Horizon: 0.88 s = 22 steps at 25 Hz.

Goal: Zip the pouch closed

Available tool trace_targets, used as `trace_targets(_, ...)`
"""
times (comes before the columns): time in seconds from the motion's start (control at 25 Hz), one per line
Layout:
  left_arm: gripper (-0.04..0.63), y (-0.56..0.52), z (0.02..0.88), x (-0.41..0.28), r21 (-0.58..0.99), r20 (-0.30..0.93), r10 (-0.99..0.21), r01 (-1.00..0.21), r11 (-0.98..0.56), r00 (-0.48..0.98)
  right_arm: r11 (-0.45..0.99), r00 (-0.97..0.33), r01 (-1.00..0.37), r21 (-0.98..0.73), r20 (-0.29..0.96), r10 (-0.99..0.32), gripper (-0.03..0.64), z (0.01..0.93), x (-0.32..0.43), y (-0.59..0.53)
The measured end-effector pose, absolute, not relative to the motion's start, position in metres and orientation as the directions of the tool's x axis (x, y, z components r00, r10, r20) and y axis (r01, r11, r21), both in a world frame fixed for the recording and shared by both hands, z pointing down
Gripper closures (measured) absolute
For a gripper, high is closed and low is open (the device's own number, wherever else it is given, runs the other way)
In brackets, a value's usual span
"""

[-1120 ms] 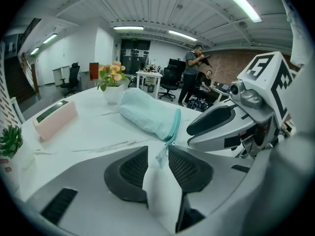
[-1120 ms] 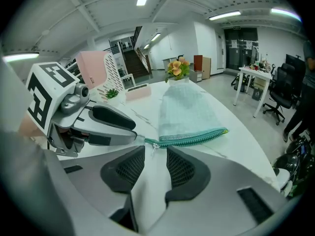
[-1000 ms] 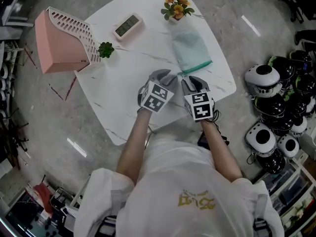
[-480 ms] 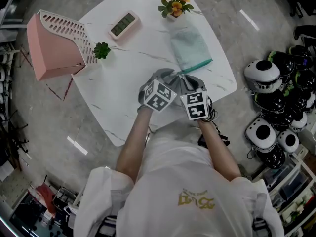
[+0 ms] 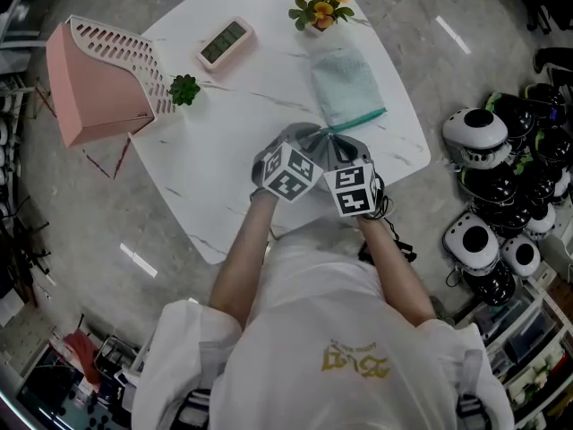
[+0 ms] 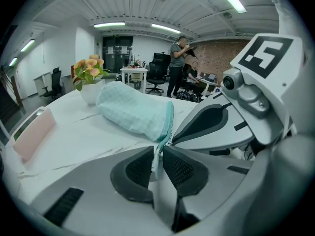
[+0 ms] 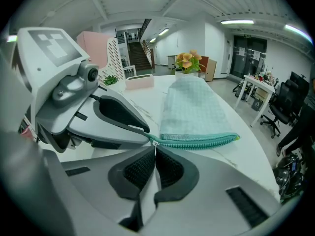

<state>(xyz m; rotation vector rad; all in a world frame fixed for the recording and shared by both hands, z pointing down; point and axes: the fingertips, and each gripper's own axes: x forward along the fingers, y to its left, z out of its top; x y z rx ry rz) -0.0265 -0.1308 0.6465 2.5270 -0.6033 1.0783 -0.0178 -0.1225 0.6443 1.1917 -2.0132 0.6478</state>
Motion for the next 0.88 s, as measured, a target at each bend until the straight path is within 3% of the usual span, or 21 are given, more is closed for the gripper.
trace_targets(0.2,0.551,-0.129,0.6472,-0.0248,0.125,0.744,-0.237,-0.478,-0.869,0.625,0.471,-0.342,-0.88,-0.067,0.776,-0.529,0.598,0.6439,-0.018,-0.1229)
trace_targets(0.88,0.555,-0.1248,0.6465,-0.0271,0.164,0.754,-0.209,-0.486,-0.858,0.623,0.499,-0.363,-0.863,-0.076,0.78,-0.51,0.601,0.6452,-0.0187,-0.1223)
